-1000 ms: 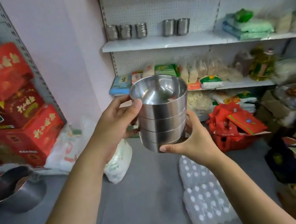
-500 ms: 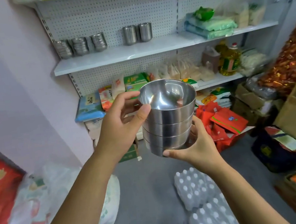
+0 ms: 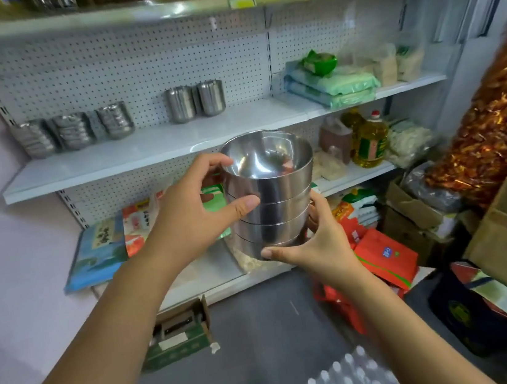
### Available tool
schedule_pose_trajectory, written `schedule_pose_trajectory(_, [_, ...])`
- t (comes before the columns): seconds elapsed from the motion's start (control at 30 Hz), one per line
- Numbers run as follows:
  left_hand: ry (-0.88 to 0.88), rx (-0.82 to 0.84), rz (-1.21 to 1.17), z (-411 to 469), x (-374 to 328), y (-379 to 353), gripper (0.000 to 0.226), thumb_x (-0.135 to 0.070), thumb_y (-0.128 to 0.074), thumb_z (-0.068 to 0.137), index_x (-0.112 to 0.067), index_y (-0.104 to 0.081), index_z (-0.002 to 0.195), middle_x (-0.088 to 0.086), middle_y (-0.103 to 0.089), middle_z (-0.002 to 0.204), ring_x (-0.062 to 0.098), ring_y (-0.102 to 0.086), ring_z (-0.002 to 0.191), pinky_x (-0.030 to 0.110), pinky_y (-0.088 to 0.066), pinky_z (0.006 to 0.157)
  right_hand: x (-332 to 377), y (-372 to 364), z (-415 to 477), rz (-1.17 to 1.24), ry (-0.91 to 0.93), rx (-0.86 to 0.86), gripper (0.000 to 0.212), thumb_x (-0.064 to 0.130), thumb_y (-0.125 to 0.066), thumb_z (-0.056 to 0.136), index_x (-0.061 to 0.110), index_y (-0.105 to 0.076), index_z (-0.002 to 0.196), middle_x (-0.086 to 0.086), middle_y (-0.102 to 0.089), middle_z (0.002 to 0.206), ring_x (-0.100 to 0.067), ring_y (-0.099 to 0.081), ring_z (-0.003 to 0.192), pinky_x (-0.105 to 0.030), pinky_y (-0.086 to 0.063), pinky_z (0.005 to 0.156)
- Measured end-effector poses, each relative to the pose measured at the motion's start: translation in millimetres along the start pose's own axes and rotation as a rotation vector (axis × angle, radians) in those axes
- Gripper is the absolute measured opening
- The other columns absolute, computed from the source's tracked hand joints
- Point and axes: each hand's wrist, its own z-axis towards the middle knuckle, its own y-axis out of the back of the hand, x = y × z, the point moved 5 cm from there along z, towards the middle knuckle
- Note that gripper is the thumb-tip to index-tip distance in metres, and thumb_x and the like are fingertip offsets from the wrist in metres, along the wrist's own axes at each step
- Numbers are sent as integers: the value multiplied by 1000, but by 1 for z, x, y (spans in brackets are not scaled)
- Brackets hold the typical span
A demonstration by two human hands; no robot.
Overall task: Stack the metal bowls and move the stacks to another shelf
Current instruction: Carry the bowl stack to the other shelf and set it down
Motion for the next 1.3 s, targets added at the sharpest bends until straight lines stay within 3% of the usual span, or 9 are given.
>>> schedule_pose_trajectory(0.23, [-48,92,95,115,47,-19,61,-49,-88,71,-43,-51,119,-22,-61,122,3,-61,115,31,-49,97,-31,3,106,-26,-4,-37,110,10,-102,56,22,-39,146,13,-61,130,18,-57,113,-3,-45,88])
schedule_pose_trajectory(0.33, [-72,123,85,168,77,-23,53,-47,-87,72,-43,-54,113,-23,-64,117,-3,-61,109,34,-54,90,-48,-4,156,-44,4,-65,106,7,-101,55,29,-40,139,15,-61,126,20,-58,111,-3,-46,86])
schedule_pose_trajectory(0.47, [-151,148,74,246,119,-20,47,-44,-86,75,-37,-59,113,-27,-64,113,-15,-57,108,18,-47,95,-69,-20,230,-47,16,-107,108,11,-102,55,25,-41,142,17,-61,126,20,-58,110,-3,-46,84])
schedule_pose_trajectory(0.57, [-195,191,96,311,148,-14,46,-48,-84,76,-40,-60,115,-28,-62,116,-18,-53,110,18,-46,94,-81,-38,291,-46,30,-152,109,14,-103,55,25,-41,144,18,-60,128,22,-57,110,-1,-45,84])
schedule_pose_trajectory(0.67, [-262,209,127,374,175,-8,45,-49,-84,76,-43,-61,115,-28,-59,122,-13,-52,116,22,-47,96,-91,-55,349,-42,43,-201,108,15,-103,53,37,-41,139,14,-61,131,18,-57,113,-3,-46,86])
schedule_pose_trajectory(0.83, [-352,171,94,457,219,-11,49,-42,-88,71,-43,-65,114,-34,-48,133,-13,-50,119,2,-39,92,-112,-69,429,-60,59,-274,105,13,-102,56,49,-39,130,26,-57,126,22,-55,112,-1,-45,85])
schedule_pose_trajectory(1.03, [-466,104,91,518,257,-26,46,-35,-87,75,-29,-71,117,-15,-55,142,-5,-49,131,25,-42,112,-144,-69,497,-87,42,-298,108,17,-102,56,44,-36,137,27,-56,126,25,-52,112,1,-43,86])
schedule_pose_trajectory(1.17, [-489,113,153,560,285,-40,46,-37,-85,77,-23,-71,118,-10,-63,134,8,-57,128,37,-45,112,-173,-69,545,-137,1,-289,114,44,-103,48,56,-34,138,33,-58,125,16,-54,119,-10,-47,93])
schedule_pose_trajectory(1.3, [-515,100,265,607,308,-57,47,-38,-84,78,-18,-73,118,-4,-67,129,14,-58,124,41,-46,110,-203,-65,599,-112,-40,-243,117,36,-104,51,44,-34,145,25,-59,129,14,-57,116,-14,-51,96])
